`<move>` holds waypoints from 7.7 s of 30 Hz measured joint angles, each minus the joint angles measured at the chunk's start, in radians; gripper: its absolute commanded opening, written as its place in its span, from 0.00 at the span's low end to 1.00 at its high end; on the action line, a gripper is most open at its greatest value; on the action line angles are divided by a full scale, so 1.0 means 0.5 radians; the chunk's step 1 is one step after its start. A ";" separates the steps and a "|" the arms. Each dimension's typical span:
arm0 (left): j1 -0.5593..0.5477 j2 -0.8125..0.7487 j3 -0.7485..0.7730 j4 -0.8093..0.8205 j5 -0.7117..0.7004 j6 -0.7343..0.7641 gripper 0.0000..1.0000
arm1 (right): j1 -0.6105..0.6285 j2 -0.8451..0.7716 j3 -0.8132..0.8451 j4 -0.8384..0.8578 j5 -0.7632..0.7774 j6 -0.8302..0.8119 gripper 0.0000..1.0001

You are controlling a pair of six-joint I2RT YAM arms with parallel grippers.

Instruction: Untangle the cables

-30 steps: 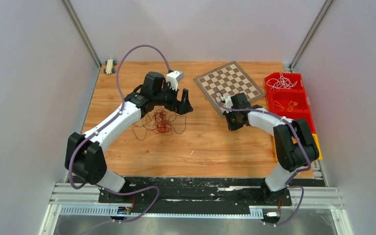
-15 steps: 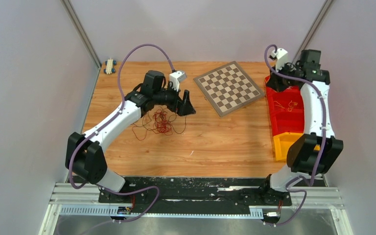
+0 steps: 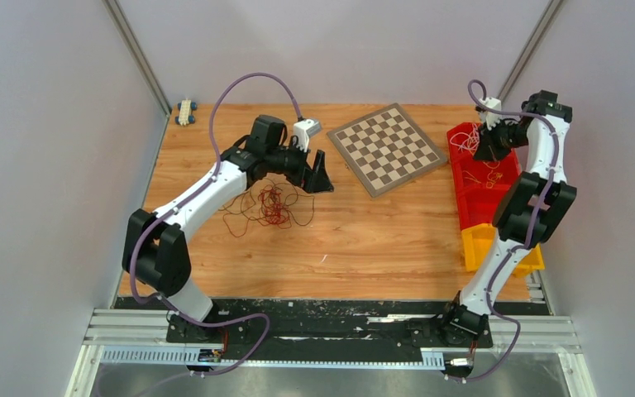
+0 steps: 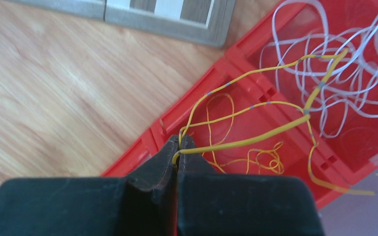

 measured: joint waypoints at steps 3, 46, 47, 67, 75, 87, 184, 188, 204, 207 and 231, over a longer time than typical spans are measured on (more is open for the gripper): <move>0.007 0.021 0.015 -0.015 0.000 0.001 1.00 | -0.039 0.046 -0.029 -0.072 0.063 -0.123 0.00; 0.019 0.170 0.114 -0.060 -0.010 -0.021 1.00 | -0.045 0.280 -0.195 0.298 0.540 -0.333 0.57; 0.019 0.170 0.114 -0.060 -0.010 -0.021 1.00 | -0.045 0.243 -0.194 0.298 0.529 -0.331 0.58; 0.615 -0.078 -0.122 -0.352 -0.149 0.336 1.00 | 0.386 -0.308 -0.268 0.143 0.056 0.145 0.91; 1.028 0.094 -0.190 -0.584 -0.149 0.616 0.89 | 1.274 -0.334 -0.850 0.682 -0.222 0.851 0.85; 0.996 0.215 -0.496 -0.428 0.285 0.595 0.69 | 1.963 0.298 -0.516 1.410 -0.183 1.667 0.80; 0.999 -0.632 -0.022 0.111 0.641 -0.797 0.00 | 2.190 -0.028 -0.370 1.926 -0.008 1.941 0.23; 1.000 -0.632 -0.022 0.108 0.642 -0.794 0.00 | 2.209 -0.028 -0.375 1.970 0.008 1.942 0.00; 1.383 -0.643 0.031 -0.072 0.783 -0.785 0.02 | 2.056 -0.253 -0.951 2.301 0.339 1.917 0.00; 1.391 -0.651 0.085 0.045 0.866 -0.913 0.03 | 2.052 -0.243 -1.012 2.309 0.391 1.871 0.00; 1.601 -0.281 1.297 0.721 0.966 -1.614 0.22 | 1.954 -0.250 -1.014 2.427 0.621 1.604 0.00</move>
